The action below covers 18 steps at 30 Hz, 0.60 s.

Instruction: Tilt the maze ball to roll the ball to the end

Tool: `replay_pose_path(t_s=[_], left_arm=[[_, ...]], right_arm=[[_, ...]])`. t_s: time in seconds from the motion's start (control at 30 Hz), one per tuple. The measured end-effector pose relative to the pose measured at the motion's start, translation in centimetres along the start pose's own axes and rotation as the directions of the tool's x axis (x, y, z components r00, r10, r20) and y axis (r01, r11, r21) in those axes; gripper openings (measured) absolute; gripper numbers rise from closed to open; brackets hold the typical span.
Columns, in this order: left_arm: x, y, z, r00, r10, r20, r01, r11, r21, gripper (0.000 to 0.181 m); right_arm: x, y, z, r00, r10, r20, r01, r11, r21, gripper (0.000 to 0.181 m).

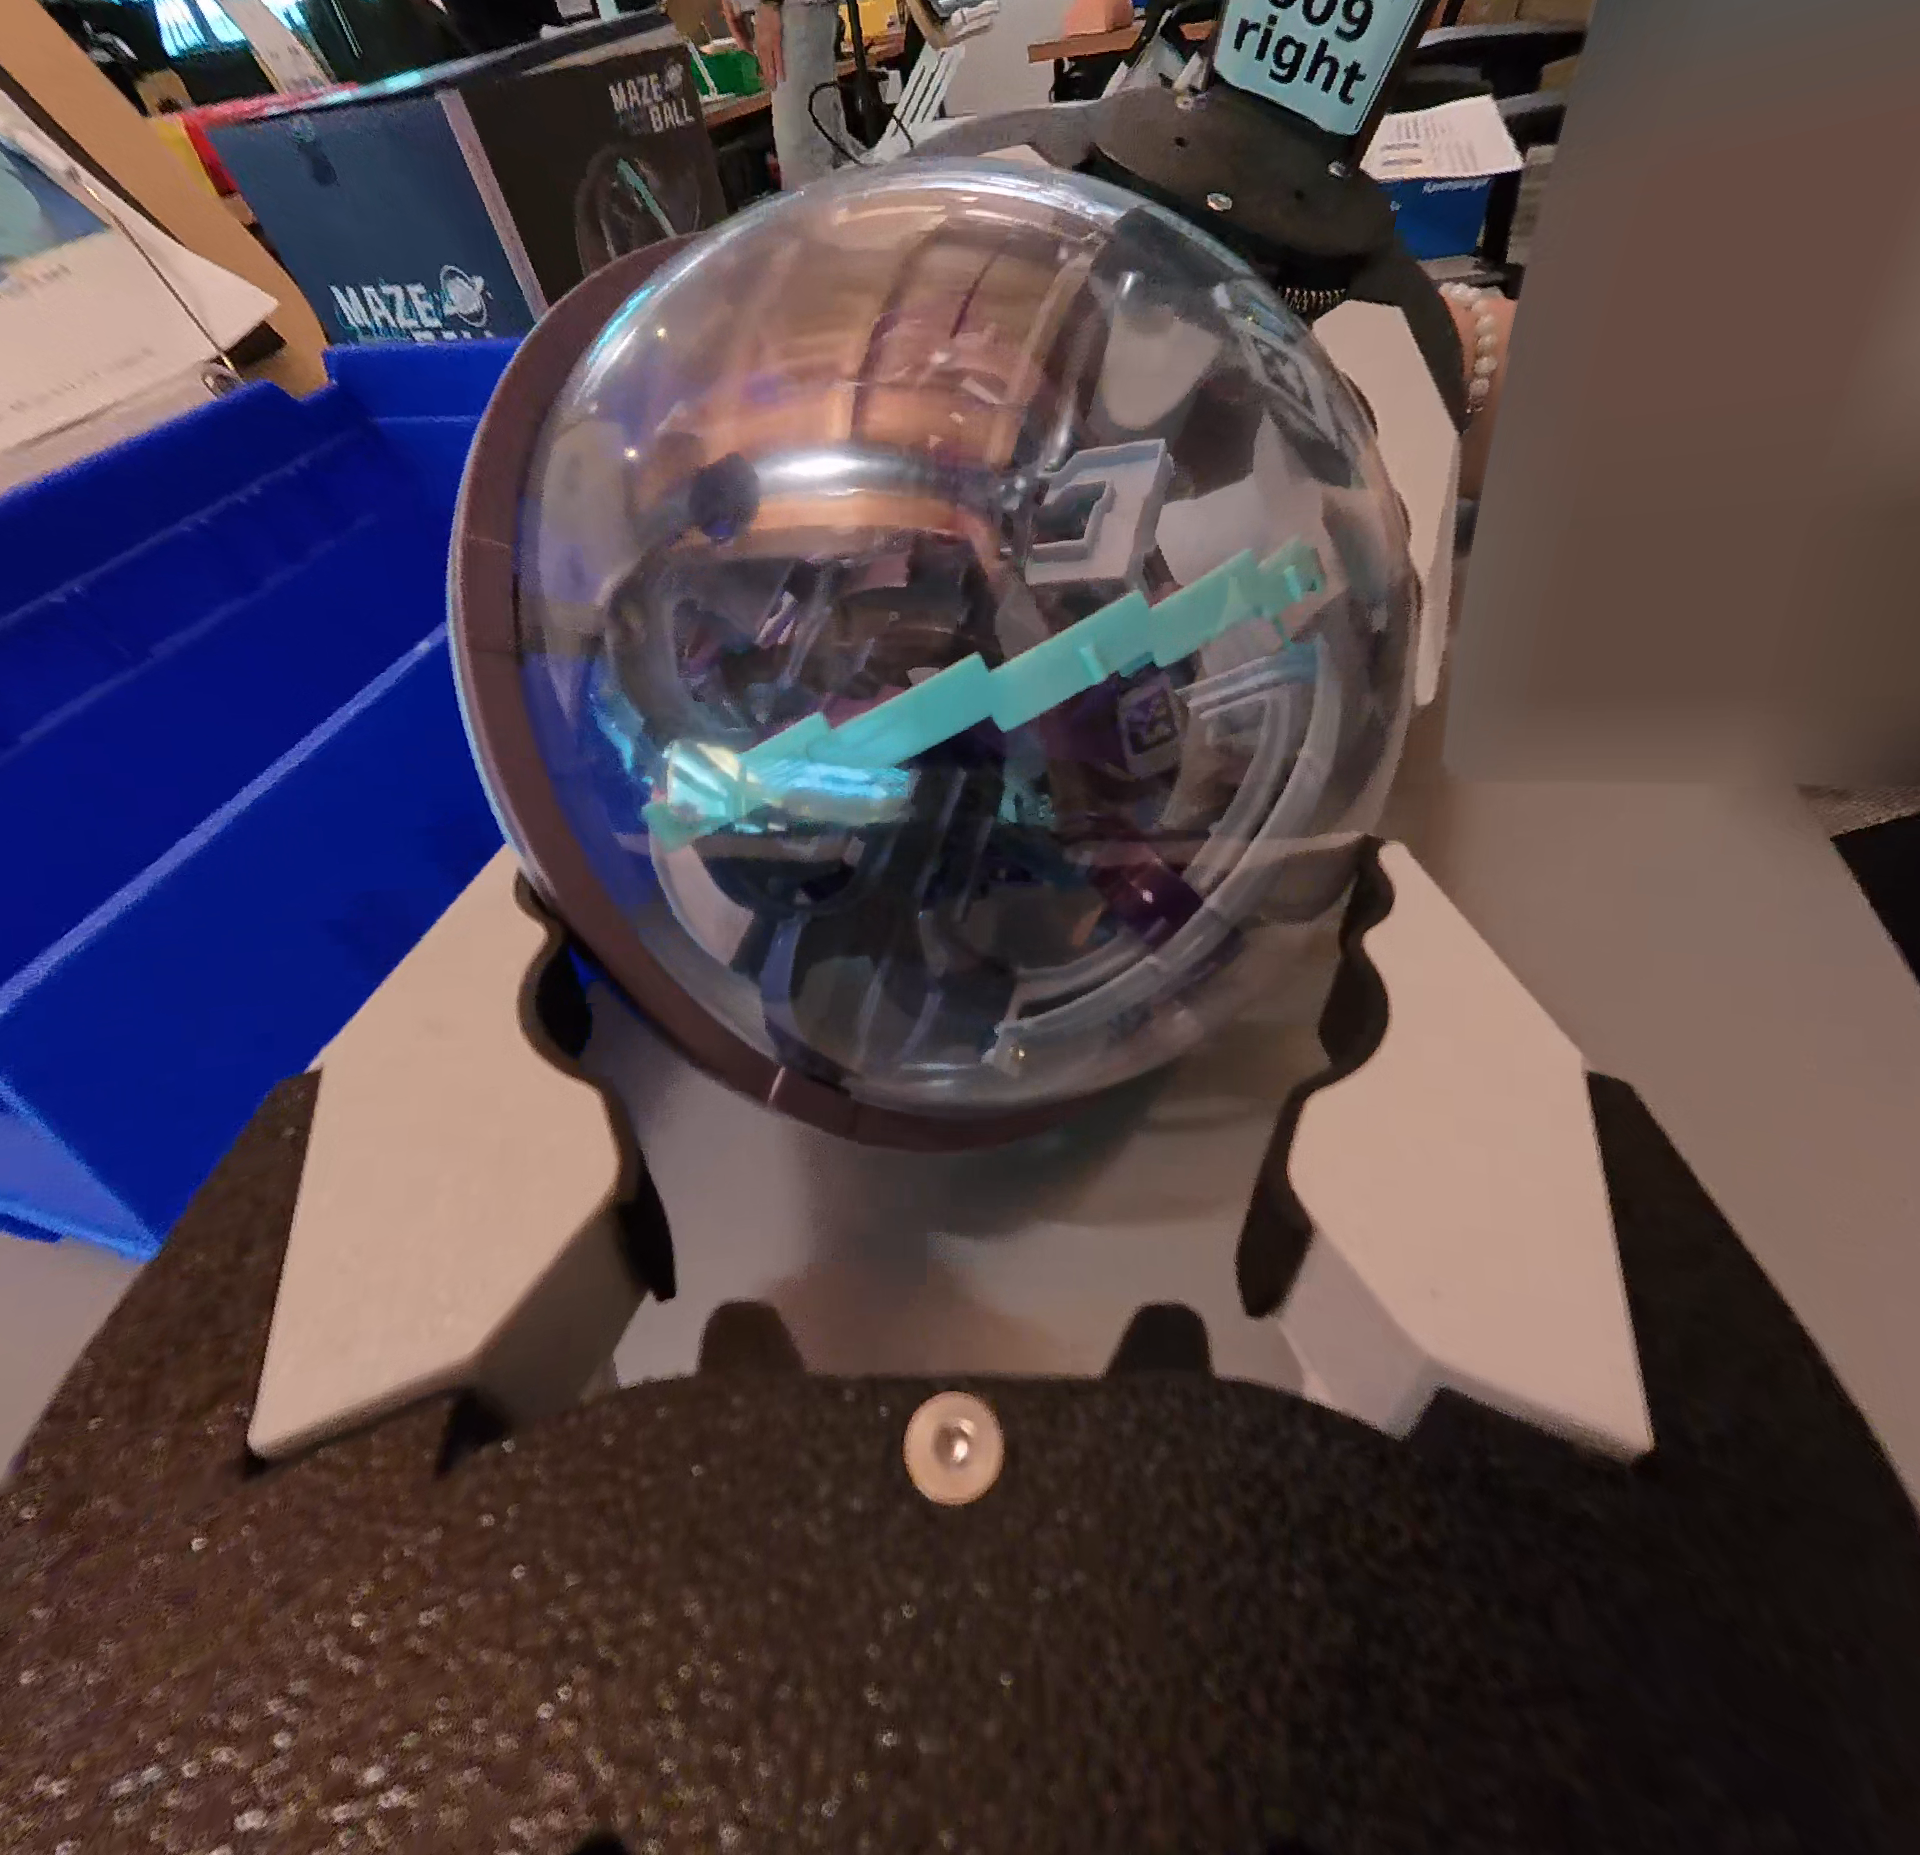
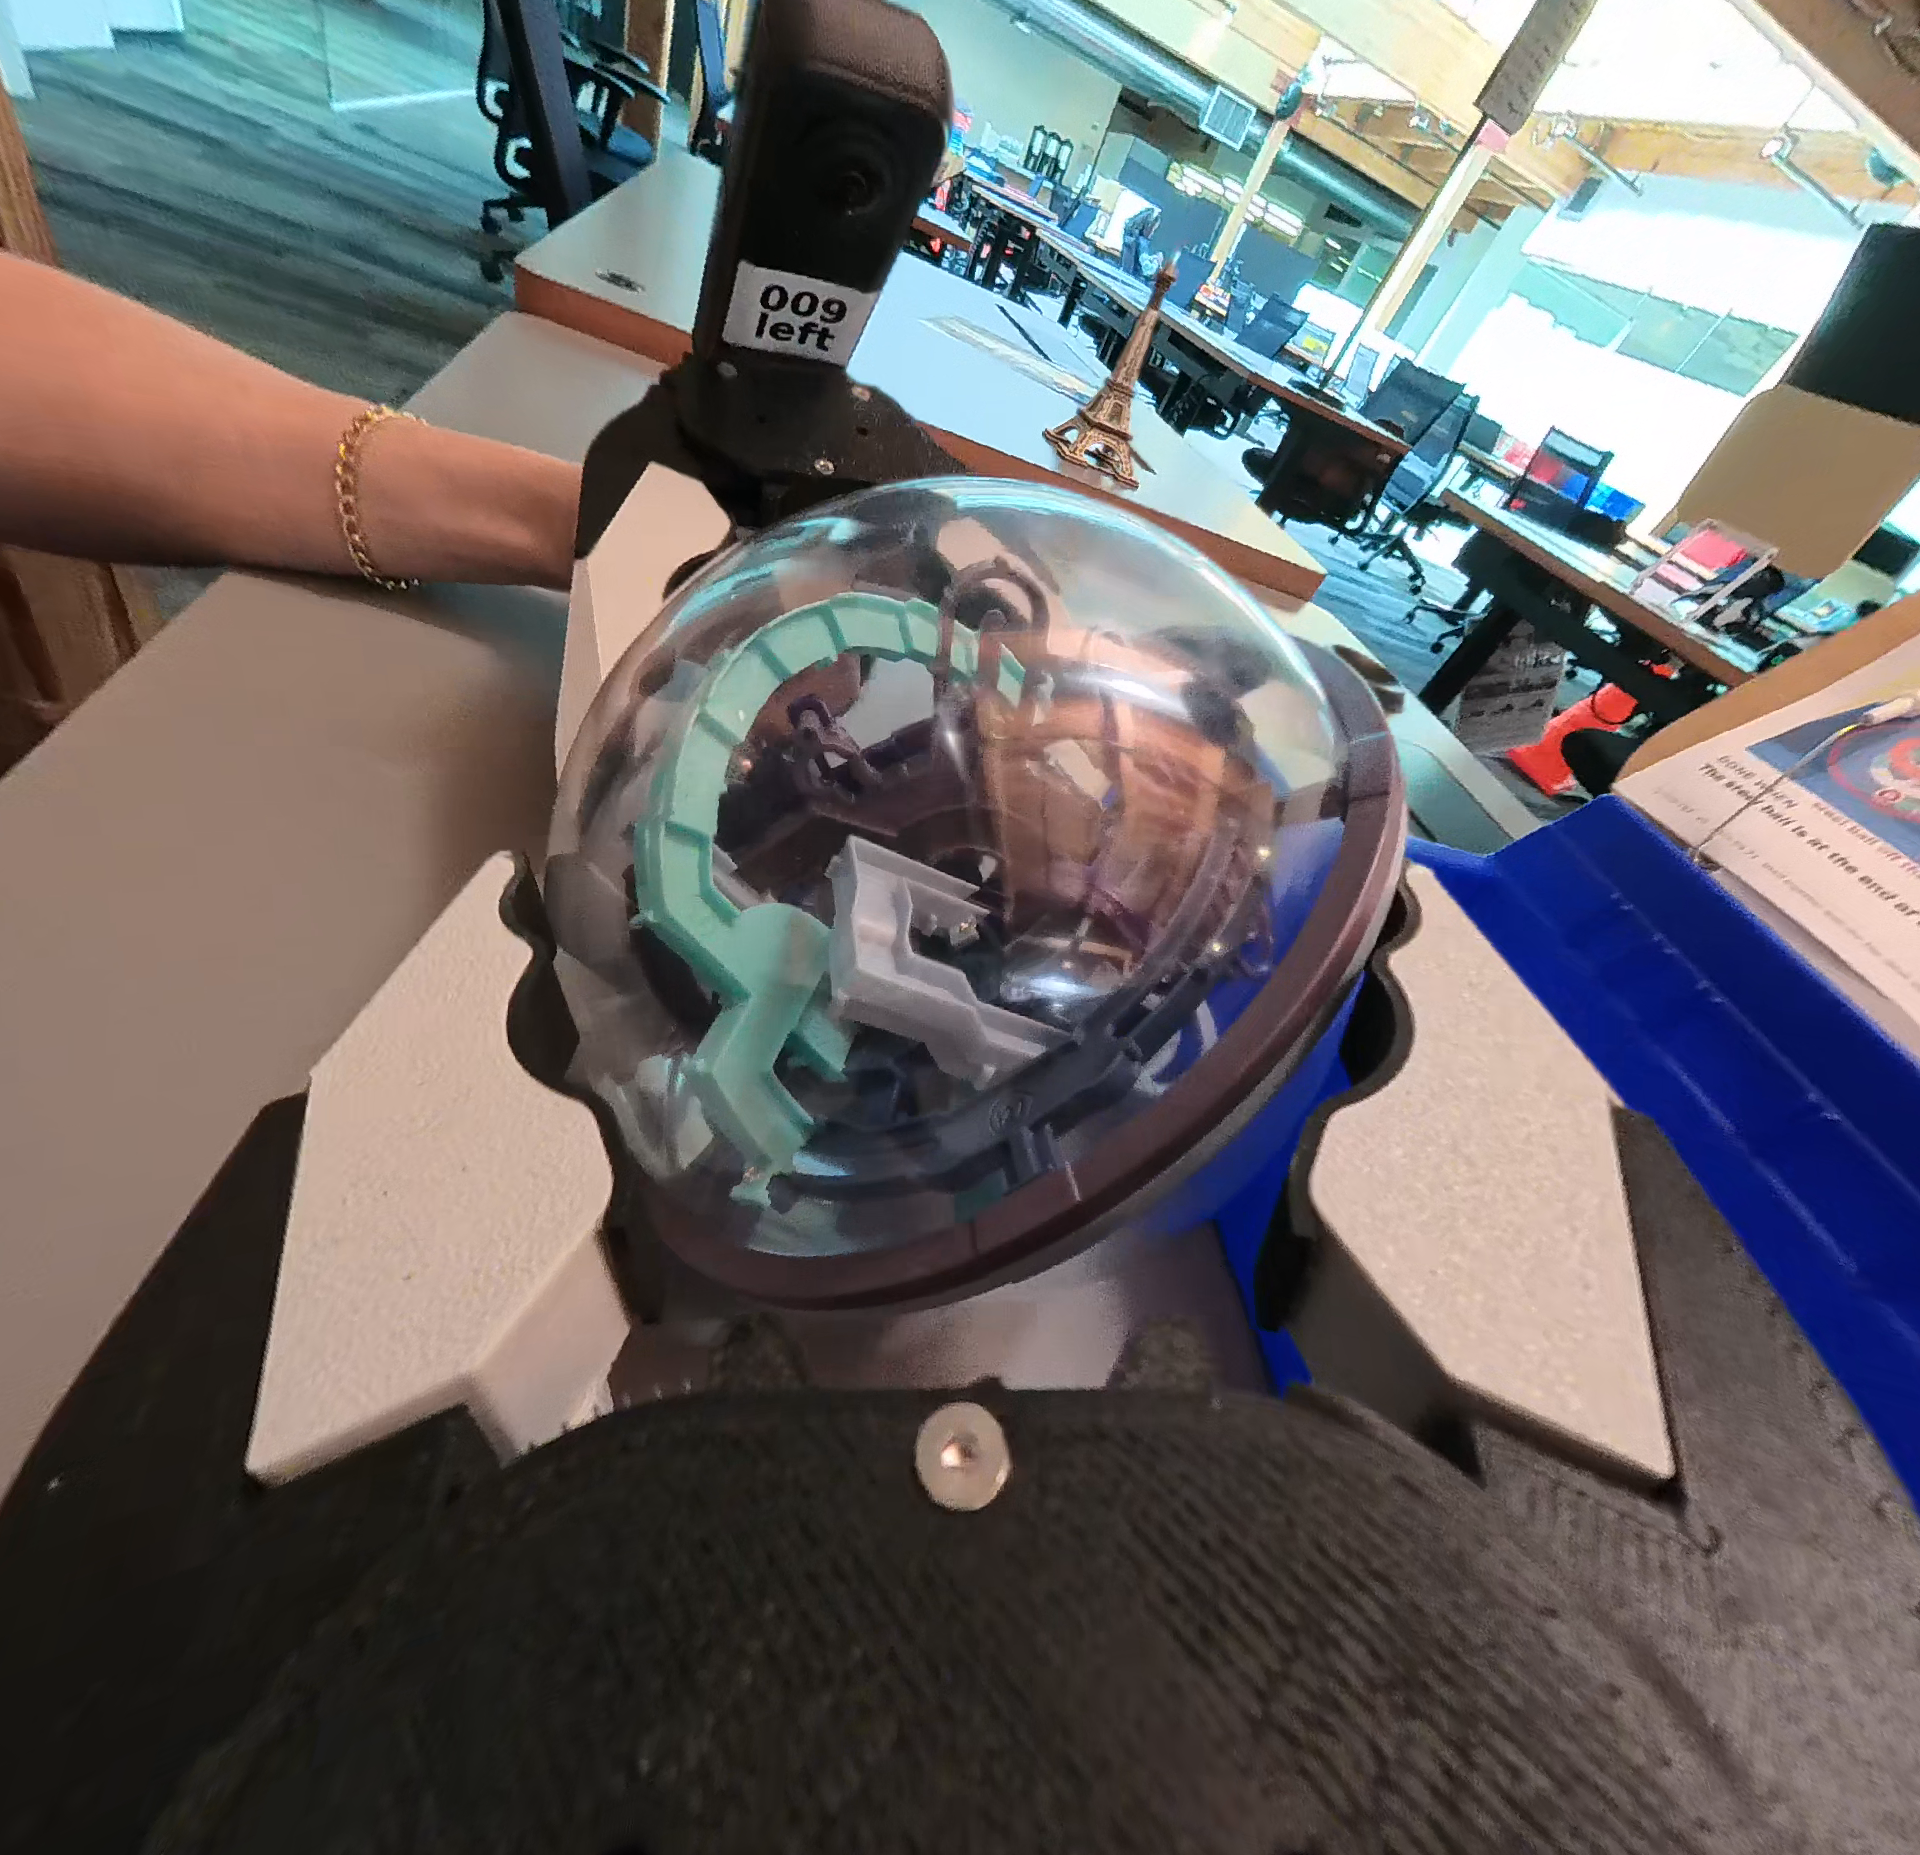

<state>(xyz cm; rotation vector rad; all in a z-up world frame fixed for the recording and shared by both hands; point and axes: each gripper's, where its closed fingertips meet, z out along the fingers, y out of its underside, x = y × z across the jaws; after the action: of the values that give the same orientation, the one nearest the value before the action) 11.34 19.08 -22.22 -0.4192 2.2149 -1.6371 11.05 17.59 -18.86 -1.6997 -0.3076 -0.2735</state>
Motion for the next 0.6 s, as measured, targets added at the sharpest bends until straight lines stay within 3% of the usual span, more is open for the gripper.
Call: replay_pose_path(t_s=[0.13,0.5,0.6], left_arm=[[0.06,0.0,0.02,1.0,-0.018,-0.007,0.018,1.0,-0.001,0.141],[0.48,0.09,-0.01,0.996,-0.074,-0.04,0.073,0.997,-0.013,0.139],[0.37,-0.13,0.03,0.994,-0.105,-0.043,0.105,0.994,0.001,0.138]], right_arm=[[0.03,-0.01,-0.02,1.0,0.016,0.004,-0.016,1.0,0.001,0.15],[-0.69,0.36,0.24,0.967,-0.253,-0.029,0.253,0.967,-0.029,0.158],[-0.46,0.53,0.19,0.973,-0.228,-0.023,0.227,0.973,-0.045,0.158]])
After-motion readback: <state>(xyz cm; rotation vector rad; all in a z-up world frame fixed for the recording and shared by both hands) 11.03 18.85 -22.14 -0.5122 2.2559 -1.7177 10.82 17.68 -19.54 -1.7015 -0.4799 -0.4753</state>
